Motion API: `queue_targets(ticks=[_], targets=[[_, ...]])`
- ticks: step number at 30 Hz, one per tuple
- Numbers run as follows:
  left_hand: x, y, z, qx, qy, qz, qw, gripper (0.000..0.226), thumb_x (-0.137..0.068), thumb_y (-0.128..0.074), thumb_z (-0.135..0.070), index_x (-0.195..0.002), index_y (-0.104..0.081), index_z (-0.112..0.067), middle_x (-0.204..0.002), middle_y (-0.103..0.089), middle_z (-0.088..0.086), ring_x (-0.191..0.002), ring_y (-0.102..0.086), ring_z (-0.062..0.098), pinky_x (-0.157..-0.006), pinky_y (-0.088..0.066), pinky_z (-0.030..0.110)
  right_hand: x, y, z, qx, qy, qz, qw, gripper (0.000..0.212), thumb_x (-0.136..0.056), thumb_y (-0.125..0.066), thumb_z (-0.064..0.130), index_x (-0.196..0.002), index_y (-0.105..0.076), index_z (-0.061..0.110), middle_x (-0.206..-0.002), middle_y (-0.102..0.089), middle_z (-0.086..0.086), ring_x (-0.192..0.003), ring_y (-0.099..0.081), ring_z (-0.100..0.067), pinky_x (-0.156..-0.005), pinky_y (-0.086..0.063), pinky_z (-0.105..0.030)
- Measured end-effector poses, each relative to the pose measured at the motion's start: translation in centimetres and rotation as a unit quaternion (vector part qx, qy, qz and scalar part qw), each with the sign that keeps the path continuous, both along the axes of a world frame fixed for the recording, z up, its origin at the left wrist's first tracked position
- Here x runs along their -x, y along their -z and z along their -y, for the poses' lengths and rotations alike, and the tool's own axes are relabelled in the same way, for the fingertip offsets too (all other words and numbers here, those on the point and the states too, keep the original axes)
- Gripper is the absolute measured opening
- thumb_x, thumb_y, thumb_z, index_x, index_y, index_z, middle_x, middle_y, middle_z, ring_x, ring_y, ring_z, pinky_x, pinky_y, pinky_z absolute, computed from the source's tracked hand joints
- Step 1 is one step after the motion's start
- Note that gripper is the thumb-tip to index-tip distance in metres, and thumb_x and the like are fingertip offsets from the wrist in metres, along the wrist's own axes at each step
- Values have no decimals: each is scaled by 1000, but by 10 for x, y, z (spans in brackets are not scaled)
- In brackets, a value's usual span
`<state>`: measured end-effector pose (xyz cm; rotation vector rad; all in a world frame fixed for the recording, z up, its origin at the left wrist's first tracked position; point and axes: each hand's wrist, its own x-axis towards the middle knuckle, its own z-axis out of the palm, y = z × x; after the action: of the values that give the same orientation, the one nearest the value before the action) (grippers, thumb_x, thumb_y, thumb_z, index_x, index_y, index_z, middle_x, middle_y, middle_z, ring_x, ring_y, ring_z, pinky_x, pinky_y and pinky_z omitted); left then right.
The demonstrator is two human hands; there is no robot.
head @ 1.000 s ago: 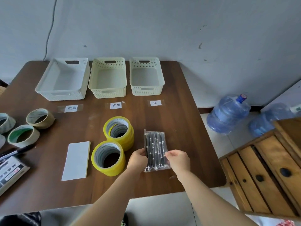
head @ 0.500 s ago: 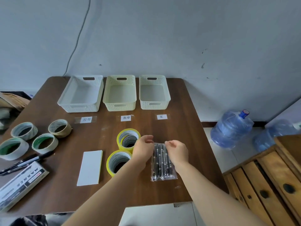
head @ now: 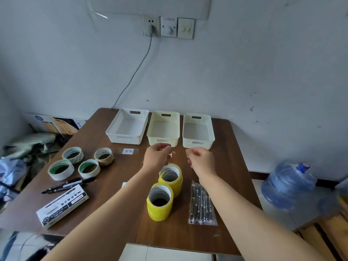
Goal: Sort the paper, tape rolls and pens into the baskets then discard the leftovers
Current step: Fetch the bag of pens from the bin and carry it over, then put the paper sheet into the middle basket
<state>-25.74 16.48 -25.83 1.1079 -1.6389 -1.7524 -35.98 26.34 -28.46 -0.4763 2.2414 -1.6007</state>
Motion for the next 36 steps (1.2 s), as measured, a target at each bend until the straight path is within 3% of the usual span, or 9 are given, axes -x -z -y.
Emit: queue_targets(ticks=[3,7,10,12,16,22,26,30,36], targets=[[-16,-11,5,10,-21,-7,1000,12,-92,-57,-12,-85,-66,-16,-75,-64,6,-64,-58,17,-60,-48,29,-13,-14,10,5,-21,-20,1000,14,-84,-66,32,-90,-72,21,-89,-72,0,-89,-67,-21,-84,-57,-44],[-36,-19,15,12,-28,-10,999,12,-91,-54,-9,-89,-66,-9,-69,-61,5,-59,-53,16,-54,-45,25,-31,-25,26,23,-54,-19,998,8,-83,-68,30,-84,-71,23,-85,-72,-2,-88,-67,-25,-83,-56,-45],[-49,-21,25,21,-39,-5,999,13,-91,-54,-10,-96,-67,-8,-71,-62,5,-60,-54,16,-58,-46,27,-43,-32,35,39,-64,-23,997,7,-84,-67,29,-78,-68,27,-76,-70,1,-76,-66,-20,-69,-56,-31],[-57,-23,33,18,-48,-10,999,12,-91,-54,-11,-92,-66,-11,-71,-62,4,-61,-54,16,-57,-46,26,-51,-35,42,38,-72,-29,996,7,-85,-66,29,-86,-71,24,-81,-70,2,-78,-66,-17,-67,-54,-26],[-75,-23,53,13,-54,-19,998,13,-92,-54,-10,-89,-66,-13,-75,-64,6,-65,-55,18,-57,-46,26,-67,-38,62,31,-73,-43,996,13,-87,-64,26,-91,-71,16,-88,-71,-3,-87,-67,-21,-81,-57,-41],[-96,-13,93,19,-56,9,998,10,-94,-55,-14,-92,-65,-15,-86,-67,8,-76,-61,21,-72,-55,33,-89,-31,94,15,-60,-45,997,9,-87,-64,28,-84,-70,21,-83,-71,-2,-85,-67,-23,-83,-56,-43],[-108,5,117,14,-38,37,998,17,-92,-56,-13,-79,-64,-19,-75,-64,3,-67,-57,16,-61,-51,26,-103,-18,117,-9,-51,-22,998,8,-86,-64,30,-84,-70,25,-86,-72,0,-90,-68,-23,-86,-56,-44],[-115,30,136,0,2,90,996,10,-93,-56,-17,-88,-65,-19,-78,-65,4,-71,-58,16,-61,-51,25,-114,0,136,-46,-45,-9,998,8,-87,-64,29,-83,-69,24,-81,-69,3,-87,-67,-22,-83,-57,-40],[-119,77,153,-18,57,170,984,12,-92,-57,-19,-101,-65,-20,-88,-65,1,-76,-61,14,-63,-54,25,-129,39,152,-121,-45,60,990,21,-88,-61,29,-99,-71,15,-92,-68,-3,-92,-64,-24,-86,-55,-43]])
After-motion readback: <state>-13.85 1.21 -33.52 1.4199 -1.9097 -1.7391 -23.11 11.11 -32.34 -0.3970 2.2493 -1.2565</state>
